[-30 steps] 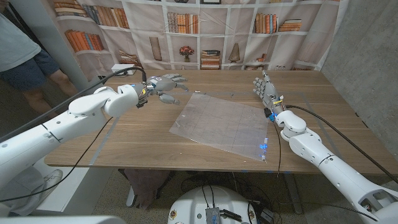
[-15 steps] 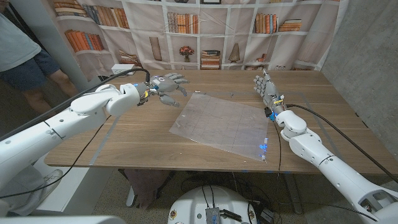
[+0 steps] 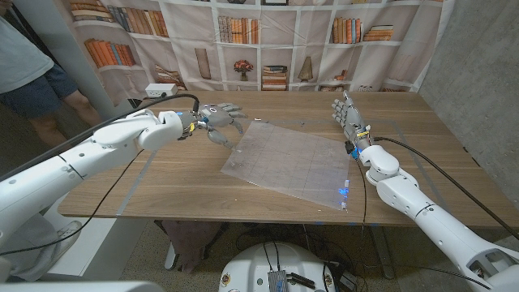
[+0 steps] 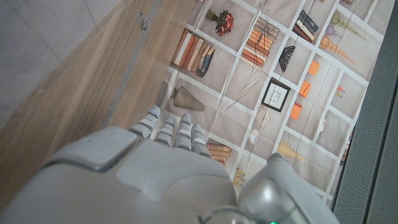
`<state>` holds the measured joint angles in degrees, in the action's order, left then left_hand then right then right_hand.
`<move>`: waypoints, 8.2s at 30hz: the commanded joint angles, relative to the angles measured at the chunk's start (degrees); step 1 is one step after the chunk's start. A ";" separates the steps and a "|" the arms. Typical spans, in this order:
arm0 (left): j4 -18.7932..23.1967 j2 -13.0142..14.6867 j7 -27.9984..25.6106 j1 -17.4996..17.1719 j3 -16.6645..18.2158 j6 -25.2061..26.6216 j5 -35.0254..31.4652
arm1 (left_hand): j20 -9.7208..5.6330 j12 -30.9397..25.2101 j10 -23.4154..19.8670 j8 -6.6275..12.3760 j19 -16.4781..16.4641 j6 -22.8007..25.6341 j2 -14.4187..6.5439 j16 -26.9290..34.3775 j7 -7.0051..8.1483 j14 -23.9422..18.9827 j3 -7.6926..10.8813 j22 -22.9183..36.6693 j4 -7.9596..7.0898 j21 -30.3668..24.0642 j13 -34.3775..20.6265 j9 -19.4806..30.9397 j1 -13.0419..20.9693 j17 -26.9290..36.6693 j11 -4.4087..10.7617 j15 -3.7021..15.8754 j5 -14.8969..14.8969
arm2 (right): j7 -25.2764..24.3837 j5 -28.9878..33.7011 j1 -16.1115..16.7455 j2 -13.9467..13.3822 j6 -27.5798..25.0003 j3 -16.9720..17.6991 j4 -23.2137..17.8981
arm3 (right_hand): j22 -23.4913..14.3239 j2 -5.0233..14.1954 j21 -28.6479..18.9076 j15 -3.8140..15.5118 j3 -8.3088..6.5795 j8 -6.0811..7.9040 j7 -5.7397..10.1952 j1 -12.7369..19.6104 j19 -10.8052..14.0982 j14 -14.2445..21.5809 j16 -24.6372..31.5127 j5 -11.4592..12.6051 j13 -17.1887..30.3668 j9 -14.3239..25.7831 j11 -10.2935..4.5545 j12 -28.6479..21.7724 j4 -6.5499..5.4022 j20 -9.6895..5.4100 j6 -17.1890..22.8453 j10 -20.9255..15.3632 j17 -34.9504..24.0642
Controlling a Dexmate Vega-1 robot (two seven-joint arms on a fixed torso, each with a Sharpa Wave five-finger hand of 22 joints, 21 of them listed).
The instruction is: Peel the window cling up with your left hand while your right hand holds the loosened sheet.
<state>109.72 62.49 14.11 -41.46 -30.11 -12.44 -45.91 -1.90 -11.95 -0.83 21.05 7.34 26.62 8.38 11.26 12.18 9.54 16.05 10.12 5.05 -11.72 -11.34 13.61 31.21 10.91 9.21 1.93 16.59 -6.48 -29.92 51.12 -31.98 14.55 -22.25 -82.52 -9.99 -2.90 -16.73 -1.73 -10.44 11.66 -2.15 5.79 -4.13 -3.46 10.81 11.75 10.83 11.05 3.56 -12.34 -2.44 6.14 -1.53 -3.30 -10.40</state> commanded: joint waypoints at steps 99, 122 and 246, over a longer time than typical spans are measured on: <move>-14.77 -5.94 -3.61 10.34 -10.74 -22.03 -13.91 | -9.77 -5.10 -30.71 12.34 -32.15 7.02 -12.81 1.08 0.08 -38.59 -2.90 2.60 2.57 -15.90 -7.72 -1.35 31.00 11.62 2.39 11.26 -4.51 | -4.69 1.75 0.82 1.90 0.53 0.21 0.82 | -0.42 -0.16 2.69 0.46 1.79 0.02 -0.16 -1.59 -0.39 -3.18 -0.63 0.37 0.15 0.06 -0.30 0.04 -0.62 -1.87 0.53 0.88 -0.26; -13.88 -5.68 -11.67 7.90 -10.62 -19.23 -15.65 | -7.88 -10.28 -38.60 13.43 -29.83 19.69 -16.12 5.58 -1.62 -44.50 -1.53 2.26 3.66 -20.66 -11.00 -0.57 34.25 16.09 2.62 11.55 -5.05 | -2.51 0.76 0.31 2.05 1.87 0.38 2.34 | -0.43 0.12 2.77 0.66 1.87 0.13 0.11 -1.61 0.44 -2.63 -0.20 0.42 0.15 0.06 -0.37 -0.10 -0.63 -2.25 0.93 0.66 -0.24; -8.51 -23.82 -11.99 -2.35 -0.21 4.87 47.96 | -5.55 -48.20 -32.79 43.78 -30.37 15.15 -11.36 55.52 -5.08 -51.05 3.10 13.26 4.00 -62.37 -50.22 40.39 57.54 59.47 1.01 7.67 22.86 | 3.56 -1.53 -2.66 2.98 7.55 0.91 10.09 | -0.38 1.09 3.57 0.83 2.59 -0.11 0.19 -1.61 4.34 -1.01 0.13 0.68 0.13 0.03 -0.19 -0.24 -0.54 -3.68 1.03 0.51 -0.18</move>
<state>100.41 40.97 -1.00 -43.74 -30.78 -8.90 -8.24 -2.36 -59.62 -33.32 64.45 -23.38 41.65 -3.48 66.32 7.17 -41.42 18.62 23.37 9.01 -73.43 -61.31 53.74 88.79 70.24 10.24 4.18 38.92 -3.17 -31.68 48.42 -28.99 21.69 -21.28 -72.64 -10.26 -2.29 -13.44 -1.04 -7.90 11.66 -1.74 4.12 -0.12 -4.80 10.61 12.08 10.83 10.94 3.05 -12.34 -2.76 2.15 -0.52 -2.78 -10.39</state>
